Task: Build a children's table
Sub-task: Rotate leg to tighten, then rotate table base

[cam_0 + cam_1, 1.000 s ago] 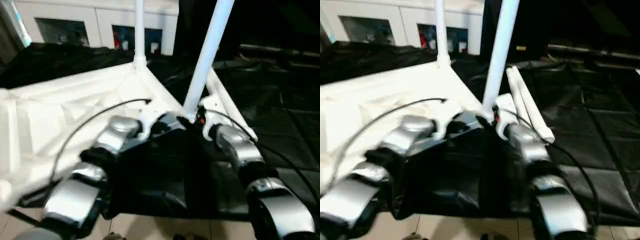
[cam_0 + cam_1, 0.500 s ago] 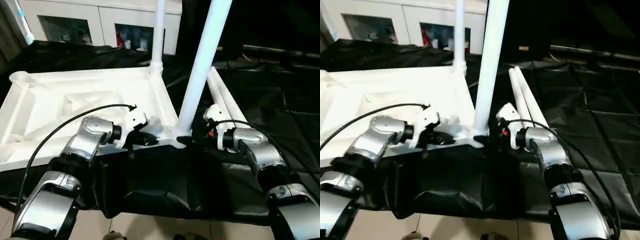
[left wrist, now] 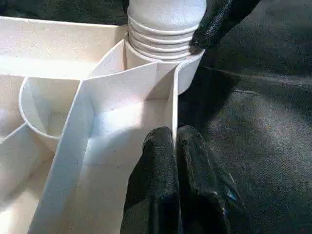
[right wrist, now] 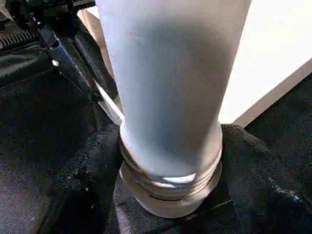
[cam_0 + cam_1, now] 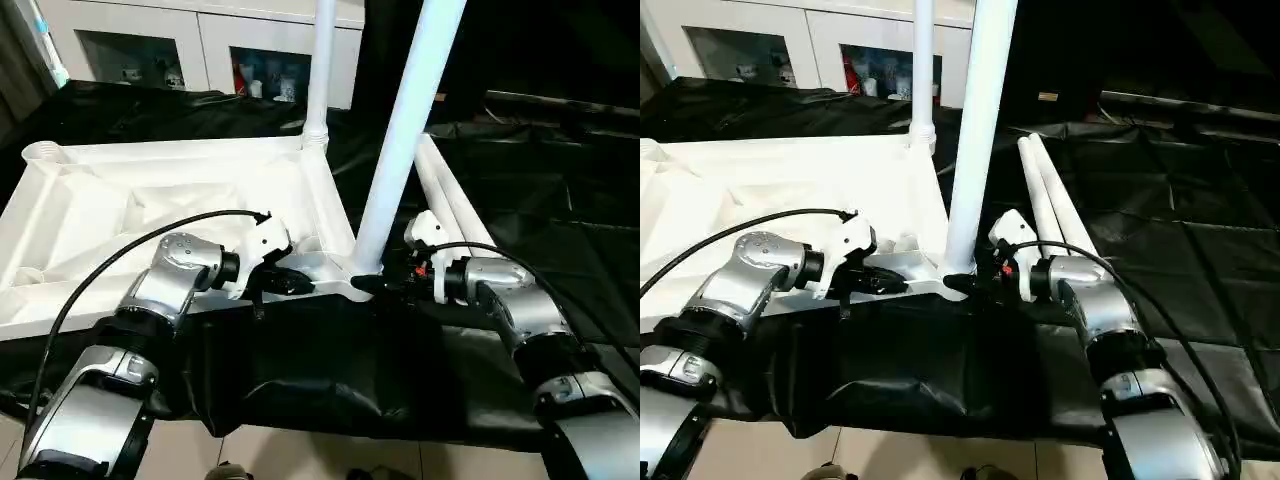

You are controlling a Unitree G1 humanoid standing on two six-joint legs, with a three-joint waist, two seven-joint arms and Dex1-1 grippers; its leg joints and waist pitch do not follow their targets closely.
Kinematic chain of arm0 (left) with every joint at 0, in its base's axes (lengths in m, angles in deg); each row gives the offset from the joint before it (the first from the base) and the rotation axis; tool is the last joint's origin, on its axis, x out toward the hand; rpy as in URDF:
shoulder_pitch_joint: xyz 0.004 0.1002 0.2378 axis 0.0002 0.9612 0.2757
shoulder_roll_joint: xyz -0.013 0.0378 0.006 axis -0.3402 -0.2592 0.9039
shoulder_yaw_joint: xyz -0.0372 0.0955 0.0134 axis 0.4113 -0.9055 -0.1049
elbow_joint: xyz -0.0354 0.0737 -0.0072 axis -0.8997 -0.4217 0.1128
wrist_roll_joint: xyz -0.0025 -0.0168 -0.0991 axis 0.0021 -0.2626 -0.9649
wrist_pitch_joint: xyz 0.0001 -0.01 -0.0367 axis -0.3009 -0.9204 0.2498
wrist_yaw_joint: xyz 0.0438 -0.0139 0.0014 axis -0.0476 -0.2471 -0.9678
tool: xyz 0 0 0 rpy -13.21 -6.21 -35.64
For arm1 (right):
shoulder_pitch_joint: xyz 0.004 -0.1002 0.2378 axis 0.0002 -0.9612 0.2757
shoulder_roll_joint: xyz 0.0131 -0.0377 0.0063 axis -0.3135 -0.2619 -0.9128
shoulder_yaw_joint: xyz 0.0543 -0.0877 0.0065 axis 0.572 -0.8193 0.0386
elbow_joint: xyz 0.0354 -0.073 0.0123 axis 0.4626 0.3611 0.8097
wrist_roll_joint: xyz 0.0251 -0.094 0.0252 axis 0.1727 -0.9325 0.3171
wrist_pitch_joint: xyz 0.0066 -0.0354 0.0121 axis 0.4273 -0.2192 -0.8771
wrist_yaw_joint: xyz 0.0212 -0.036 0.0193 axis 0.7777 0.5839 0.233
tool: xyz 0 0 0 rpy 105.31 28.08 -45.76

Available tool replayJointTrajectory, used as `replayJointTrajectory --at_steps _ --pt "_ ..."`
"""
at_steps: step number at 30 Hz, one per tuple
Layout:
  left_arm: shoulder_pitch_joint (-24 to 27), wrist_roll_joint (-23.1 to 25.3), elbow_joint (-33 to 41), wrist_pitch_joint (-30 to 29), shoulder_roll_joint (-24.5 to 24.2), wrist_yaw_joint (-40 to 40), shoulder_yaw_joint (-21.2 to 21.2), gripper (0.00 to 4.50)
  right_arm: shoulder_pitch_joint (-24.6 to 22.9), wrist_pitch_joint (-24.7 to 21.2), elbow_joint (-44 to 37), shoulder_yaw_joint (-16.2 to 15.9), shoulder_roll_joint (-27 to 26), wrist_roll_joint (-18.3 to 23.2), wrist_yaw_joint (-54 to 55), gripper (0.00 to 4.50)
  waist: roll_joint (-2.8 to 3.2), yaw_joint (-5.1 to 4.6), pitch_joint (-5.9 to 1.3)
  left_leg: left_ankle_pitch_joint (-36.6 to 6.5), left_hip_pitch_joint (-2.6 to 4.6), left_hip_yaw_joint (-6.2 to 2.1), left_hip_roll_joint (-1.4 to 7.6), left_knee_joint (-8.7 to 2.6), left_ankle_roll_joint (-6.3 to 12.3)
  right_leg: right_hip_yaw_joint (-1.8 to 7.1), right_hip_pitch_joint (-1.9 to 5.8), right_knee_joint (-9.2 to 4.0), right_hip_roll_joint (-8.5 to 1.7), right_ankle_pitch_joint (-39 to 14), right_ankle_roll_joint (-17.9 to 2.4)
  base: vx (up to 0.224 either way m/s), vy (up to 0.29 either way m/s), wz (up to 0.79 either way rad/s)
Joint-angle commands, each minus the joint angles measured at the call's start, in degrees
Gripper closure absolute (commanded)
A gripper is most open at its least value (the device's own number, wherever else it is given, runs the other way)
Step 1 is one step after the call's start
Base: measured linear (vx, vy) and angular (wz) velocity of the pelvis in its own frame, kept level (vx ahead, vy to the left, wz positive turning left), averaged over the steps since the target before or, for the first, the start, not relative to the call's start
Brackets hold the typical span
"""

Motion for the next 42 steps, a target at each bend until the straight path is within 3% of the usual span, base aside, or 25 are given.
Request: replayJointTrajectory --at_steps 1,3,8,9,10,11,15,18,21,23,27,29,30,31,33,34,35,37,40,42 --pt "-0.2 -1.4 0.9 -0.2 1.7 -1.0 0.0 4.5 -0.7 -1.1 -1.0 0.3 -0.4 0.4 1.8 1.72 -0.17 0.08 -3.89 -6.2 -0.25 0.27 1.3 -3.59 4.53 3.16 3.97 -3.79 -3.55 -11.4 -11.7 0.0 0.0 0.0" --pt "-0.4 -1.2 0.5 -0.4 2.0 -2.1 0.2 4.5 -0.8 -1.1 -0.7 0.5 -0.7 0.1 3.1 1.73 -0.26 -0.01 -3.76 -7.0 -0.24 0.22 1.23 -3.67 4.02 3.12 3.93 -4.04 -3.56 -13.3 -11.1 0.0 0.0 0.0" --pt "-6.3 0.8 -8.5 -3.9 9.1 -24.2 4.6 4.5 0.9 -2.1 6.0 4.2 -7.1 -2.4 25.1 1.75 -0.39 -0.21 -3.79 -7.4 -0.06 0.25 0.9 -3.64 2.32 3.04 3.74 -4.62 -3.5 -17.8 -9.1 0.0 0.0 0.0" --pt "-6.3 0.8 -8.5 -3.9 9.1 -24.2 4.6 4.5 0.9 -2.1 6.0 4.2 -7.1 -2.4 25.1 1.75 -0.24 -0.22 -3.8 -7.4 0.06 0.24 0.87 -3.61 2.03 3.01 3.54 -4.67 -3.45 -17.9 -9.2 0.0 0.0 0.0" --pt "-7.2 0.7 -9.7 -4.7 10.5 -27.8 5.4 4.5 1.6 -2.2 7.4 5.3 -8.6 -2.2 29.4 1.76 -0.45 -0.27 -3.96 -6.9 -0.24 0.15 0.78 -3.63 2.27 2.94 3.92 -4.46 -3.46 -17.4 -9.0 0.0 0.0 0.0" --pt "-8.3 0.5 -11.1 -5.3 12.0 -31.1 6.2 4.5 2.5 -2.4 9.1 6.6 -10.2 -1.8 33.9 1.76 -0.15 -0.23 -3.88 -6.6 0.02 0.21 0.85 -3.59 2.03 3.01 3.5 -4.54 -3.51 -16.8 -9.3 0.0 0.0 0.0" --pt "-11.1 0.2 -13.1 -5.4 17.2 -37.1 6.7 4.5 6.3 -3.0 14.1 10.8 -15.3 1.5 44.5 1.76 -0.26 -0.33 -4.11 -5.5 -0.28 0.26 0.71 -3.53 2.83 3.0 3.89 -4.34 -3.5 -13.9 -9.9 0.0 0.0 0.0" --pt "-11.8 1.5 -13.4 -3.9 19.2 -37.5 5.0 4.5 8.1 -2.1 15.9 10.8 -16.8 0.6 48.4 1.76 -0.02 -0.28 -4.33 -3.6 -0.34 0.2 0.75 -3.41 4.07 3.0 3.96 -3.65 -3.4 -8.6 -11.2 0.0 0.0 0.0" --pt "-11.7 2.9 -14.0 -2.2 19.0 -37.1 3.7 4.5 8.3 -0.7 15.4 11.2 -17.2 0.9 47.1 1.76 0.08 -0.32 -4.28 -3.6 -0.32 0.34 0.74 -3.34 5.43 3.01 4.06 -3.58 -3.34 -5.8 -12.4 0.0 0.0 0.0" --pt "-11.9 3.5 -15.0 -0.8 18.7 -37.1 3.3 4.5 8.5 0.4 14.9 12.0 -17.5 1.5 45.3 1.06 0.07 -0.26 -4.26 -4.5 -0.21 0.33 0.78 -3.38 5.59 3.0 4.12 -3.66 -3.45 -6.5 -12.5 0.0 0.0 0.0" --pt "-12.4 3.9 -16.1 1.6 18.5 -36.7 3.2 4.5 8.3 2.9 14.1 11.2 -16.9 -0.2 45.9 0.96 0.11 -0.26 -4.0 -7.3 -0.15 0.31 0.77 -3.56 4.93 2.96 4.02 -4.37 -3.57 -11.6 -11.1 0.0 0.0 0.0" --pt "-13.7 3.3 -17.4 4.4 18.6 -38.6 4.4 4.5 6.5 4.4 10.2 11.2 -15.4 -0.7 47.5 0.96 -0.39 -0.17 -3.94 -7.5 -0.23 0.32 0.71 -3.56 4.45 2.94 4.0 -4.62 -3.55 -13.7 -9.9 0.0 0.0 0.0" --pt "-14.3 2.8 -18.0 4.9 18.7 -39.6 5.2 4.22 5.6 4.8 8.5 11.4 -14.8 -0.6 48.1 0.92 -0.25 -0.03 -4.03 -6.9 -0.16 0.28 0.75 -3.57 4.36 2.97 4.08 -4.49 -3.54 -13.5 -9.3 0.0 0.0 0.0" --pt "-14.6 2.5 -18.4 5.1 18.8 -40.1 5.8 4.22 5.2 5.1 7.8 11.6 -14.5 -0.5 48.5 0.92 -0.2 -0.06 -4.11 -6.3 -0.22 0.28 0.73 -3.54 4.57 3.02 4.01 -4.4 -3.5 -12.5 -9.4 0.0 0.0 0.0" --pt "-14.6 2.5 -18.5 5.1 18.8 -40.2 5.8 4.05 5.2 5.1 7.8 11.6 -14.5 -0.5 48.5 0.9 -0.25 -0.14 -4.23 -4.9 -0.3 0.22 0.76 -3.44 5.02 2.98 4.06 -3.94 -3.49 -9.6 -10.4 0.0 0.0 0.0" --pt "-15.9 2.5 -19.1 7.3 18.6 -44.0 7.2 3.9 2.3 4.4 3.0 12.8 -14.1 0.4 49.3 0.9 -0.39 -0.06 -4.31 -4.1 -0.37 0.26 0.78 -3.38 5.35 3.03 4.17 -3.68 -3.46 -7.1 -11.4 0.0 0.0 0.0" --pt "-16.2 2.7 -19.2 8.2 18.5 -45.1 7.5 3.84 1.6 4.1 1.8 13.1 -14.0 0.6 49.4 0.9 -0.28 0.08 -4.38 -3.9 -0.15 0.19 0.97 -3.38 5.63 3.05 4.12 -3.43 -3.43 -4.9 -11.8 0.0 0.0 0.0" --pt "-16.8 3.2 -19.7 9.5 17.8 -48.4 8.2 3.8 -0.2 3.6 -1.0 13.2 -14.1 0.6 49.3 0.9 -0.54 -0.05 -4.25 -3.9 -0.39 0.21 0.78 -3.3 6.67 2.99 4.3 -3.32 -3.37 -3.4 -12.0 0.0 0.0 0.0" --pt "-16.9 5.0 -18.7 10.4 14.0 -55.7 9.3 3.43 -3.3 2.1 -4.9 11.8 -14.7 -0.3 48.9 0.9 -0.68 -0.21 -4.14 -3.8 -0.63 0.1 0.66 -3.34 6.98 2.89 4.49 -3.41 -3.3 -4.5 -10.8 0.0 0.0 0.0" --pt "-15.9 6.6 -16.2 9.6 10.2 -59.6 9.9 3.35 -4.4 1.3 -5.4 10.7 -15.1 -0.8 48.8 0.9 -0.46 -0.51 -4.11 -5.0 -0.6 -0.01 0.72 -3.47 5.87 2.78 4.36 -3.7 -3.44 -8.5 -9.6 0.0 0.0 0.0"
